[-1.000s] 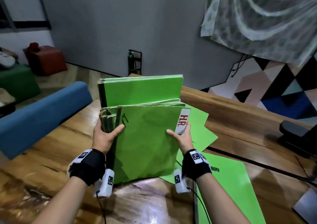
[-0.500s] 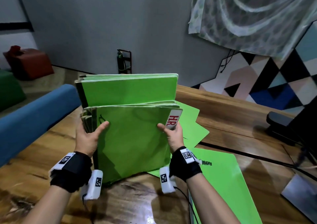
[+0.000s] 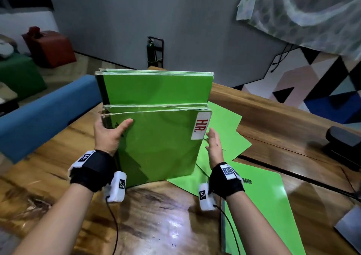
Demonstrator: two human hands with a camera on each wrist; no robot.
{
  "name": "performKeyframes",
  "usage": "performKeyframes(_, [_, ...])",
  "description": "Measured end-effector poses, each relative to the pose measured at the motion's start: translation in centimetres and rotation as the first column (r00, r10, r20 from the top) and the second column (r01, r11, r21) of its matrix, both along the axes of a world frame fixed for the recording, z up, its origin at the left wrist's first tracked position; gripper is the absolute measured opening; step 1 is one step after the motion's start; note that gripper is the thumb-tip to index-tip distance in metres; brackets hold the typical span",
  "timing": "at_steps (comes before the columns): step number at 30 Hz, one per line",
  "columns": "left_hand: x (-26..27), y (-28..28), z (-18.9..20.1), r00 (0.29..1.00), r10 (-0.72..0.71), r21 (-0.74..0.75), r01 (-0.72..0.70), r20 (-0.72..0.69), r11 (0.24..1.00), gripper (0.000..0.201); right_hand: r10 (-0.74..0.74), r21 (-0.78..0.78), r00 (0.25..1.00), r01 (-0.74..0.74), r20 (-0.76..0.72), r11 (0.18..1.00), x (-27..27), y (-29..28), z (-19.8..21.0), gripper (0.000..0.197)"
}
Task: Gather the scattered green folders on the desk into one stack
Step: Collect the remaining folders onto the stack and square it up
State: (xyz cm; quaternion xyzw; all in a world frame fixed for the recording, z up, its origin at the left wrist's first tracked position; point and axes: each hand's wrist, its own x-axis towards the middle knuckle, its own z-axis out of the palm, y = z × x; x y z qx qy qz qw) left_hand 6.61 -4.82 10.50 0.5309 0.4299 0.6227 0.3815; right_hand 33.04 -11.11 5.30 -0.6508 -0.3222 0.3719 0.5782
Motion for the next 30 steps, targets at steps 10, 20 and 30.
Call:
performKeyframes(10, [-0.1, 0.9, -0.3, 1.0, 0.002, -0.041, -0.001, 0.023, 0.999, 0.071, -0.256, -0.635, 0.932, 0.361, 0.255, 0.683, 14.4, 1.5, -6.2, 0.095])
performKeyframes(20, [0.2, 2.2, -0.7, 0.996, 0.085, -0.082, -0.083, 0.021, 0.993, 0.081, 0.143, -0.851, 0.915, 0.283, 0.378, 0.443, 15.2, 7.9, -9.6, 0.098])
performKeyframes(30, [0.0, 1.9, -0.4, 0.999, 0.043, -0.102, -0.045, -0.025, 0.994, 0.071, 0.05, -0.862, 0.982, 0.137, 0.184, 0.487, 21.7, 8.4, -15.1, 0.092])
